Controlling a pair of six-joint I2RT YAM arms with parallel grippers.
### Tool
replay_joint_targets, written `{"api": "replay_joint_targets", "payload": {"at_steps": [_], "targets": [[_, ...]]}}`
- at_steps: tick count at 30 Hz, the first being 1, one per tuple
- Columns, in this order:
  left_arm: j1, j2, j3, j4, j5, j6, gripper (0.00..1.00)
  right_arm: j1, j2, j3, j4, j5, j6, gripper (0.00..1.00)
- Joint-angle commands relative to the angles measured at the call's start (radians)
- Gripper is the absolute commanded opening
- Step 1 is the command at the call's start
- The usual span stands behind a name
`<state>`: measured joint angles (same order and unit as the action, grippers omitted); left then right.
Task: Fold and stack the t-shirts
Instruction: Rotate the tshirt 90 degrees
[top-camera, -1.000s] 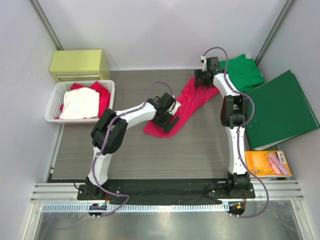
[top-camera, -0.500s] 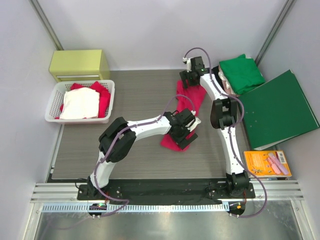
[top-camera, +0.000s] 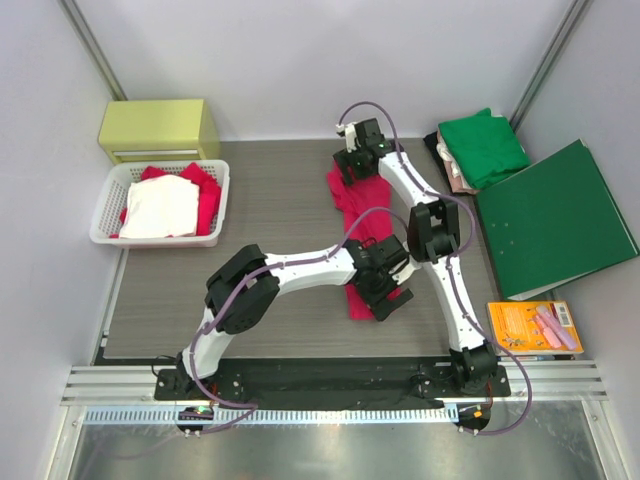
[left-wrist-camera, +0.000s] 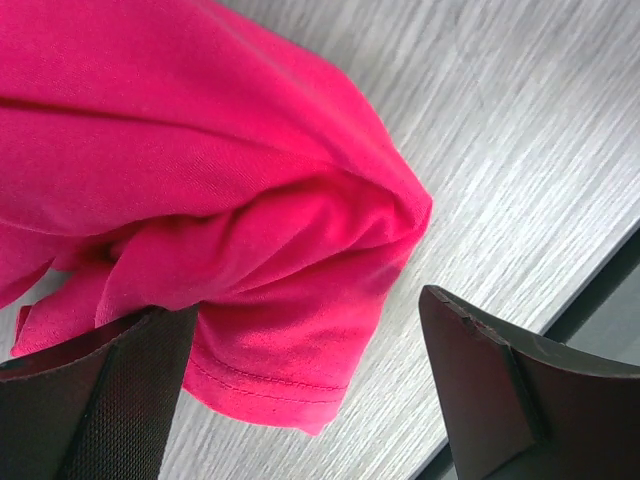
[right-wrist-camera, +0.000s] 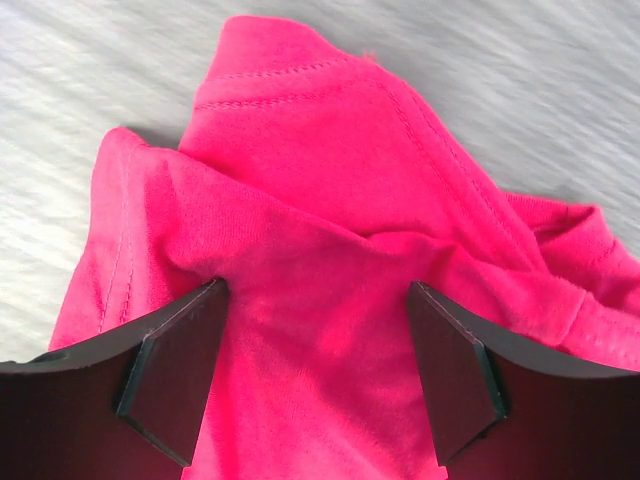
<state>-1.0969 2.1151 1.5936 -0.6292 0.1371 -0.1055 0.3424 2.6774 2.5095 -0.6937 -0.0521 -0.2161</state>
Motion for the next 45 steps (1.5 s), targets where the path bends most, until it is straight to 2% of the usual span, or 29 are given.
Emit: {"api": "replay_joint_targets", "payload": {"at_steps": [1, 8, 16, 19, 20, 25, 33, 37, 41, 44, 45], "targets": [[-0.017, 0.043, -0.040, -0.093, 0.090, -0.036, 0.92, 0.050, 0.032, 0.026, -0.084, -0.025, -0.022, 0.79], [-0.020, 0.037, -0.063, -0.076, 0.071, -0.028, 0.92, 0.052, -0.031, -0.072, -0.007, 0.018, -0.016, 0.82], [-0.032, -0.023, -0.102, -0.050, -0.022, 0.003, 0.92, 0.050, -0.149, -0.129, 0.078, 0.155, -0.019, 0.92], [-0.034, -0.076, -0.158, 0.000, -0.125, 0.036, 0.92, 0.050, -0.269, -0.194, 0.134, 0.190, -0.022, 0.93], [-0.032, -0.092, -0.176, 0.026, -0.213, 0.046, 0.92, 0.050, -0.307, -0.210, 0.146, 0.195, -0.022, 0.93], [-0.021, -0.167, -0.164, 0.068, -0.392, 0.154, 0.93, 0.052, -0.511, -0.264, 0.178, 0.209, -0.002, 0.94], [0.011, -0.296, 0.031, 0.063, -0.531, 0.288, 0.94, 0.072, -0.793, -0.357, 0.207, 0.195, 0.040, 0.95], [0.015, -0.360, 0.115, 0.049, -0.641, 0.351, 0.95, 0.081, -0.976, -0.498, 0.240, 0.153, 0.055, 0.95], [0.072, -0.467, 0.089, 0.112, -0.691, 0.405, 0.95, 0.081, -1.186, -0.673, 0.234, 0.166, 0.003, 0.95], [0.164, -0.503, 0.066, 0.138, -0.721, 0.423, 0.96, 0.078, -1.290, -0.854, 0.232, 0.179, -0.048, 0.95], [0.228, -0.526, 0.056, 0.149, -0.725, 0.426, 0.96, 0.076, -1.362, -0.953, 0.224, 0.181, -0.058, 0.95]]}}
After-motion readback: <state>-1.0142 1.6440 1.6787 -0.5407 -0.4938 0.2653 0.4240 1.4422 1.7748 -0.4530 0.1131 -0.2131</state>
